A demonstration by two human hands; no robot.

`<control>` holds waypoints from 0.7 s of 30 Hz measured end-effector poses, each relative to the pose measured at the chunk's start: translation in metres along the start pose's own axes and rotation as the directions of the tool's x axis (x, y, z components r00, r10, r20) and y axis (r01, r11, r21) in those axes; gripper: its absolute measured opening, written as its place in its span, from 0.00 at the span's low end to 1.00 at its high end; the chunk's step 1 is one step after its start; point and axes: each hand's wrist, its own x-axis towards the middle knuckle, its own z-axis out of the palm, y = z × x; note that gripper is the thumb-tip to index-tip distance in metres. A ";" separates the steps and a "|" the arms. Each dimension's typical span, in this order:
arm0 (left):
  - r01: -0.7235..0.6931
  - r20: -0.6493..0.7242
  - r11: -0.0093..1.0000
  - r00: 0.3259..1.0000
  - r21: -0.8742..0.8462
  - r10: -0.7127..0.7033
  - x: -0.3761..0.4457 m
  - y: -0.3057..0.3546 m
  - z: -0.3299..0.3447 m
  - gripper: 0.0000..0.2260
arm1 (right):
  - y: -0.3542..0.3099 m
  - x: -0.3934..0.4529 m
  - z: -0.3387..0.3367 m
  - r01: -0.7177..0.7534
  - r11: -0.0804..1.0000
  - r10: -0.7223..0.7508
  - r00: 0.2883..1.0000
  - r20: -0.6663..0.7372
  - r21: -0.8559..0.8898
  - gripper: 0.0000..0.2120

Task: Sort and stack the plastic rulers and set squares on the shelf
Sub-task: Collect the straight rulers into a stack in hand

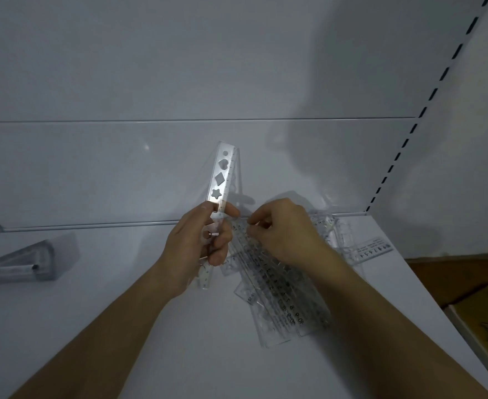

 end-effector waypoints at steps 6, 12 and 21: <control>0.025 0.012 0.997 1.000 -0.069 -0.024 -0.002 0.002 0.002 0.18 | 0.000 0.003 -0.024 -0.025 0.801 0.072 0.996 -0.055 0.598 0.04; 0.033 0.013 0.997 0.999 -0.074 -0.032 -0.005 0.005 0.003 0.16 | -0.003 0.002 -0.034 0.027 0.500 0.077 0.994 -0.075 0.865 0.05; -0.063 0.134 0.996 0.988 -0.058 0.070 -0.011 0.006 0.005 0.17 | -0.011 -0.007 -0.033 0.144 0.405 -0.023 0.989 -0.147 0.903 0.05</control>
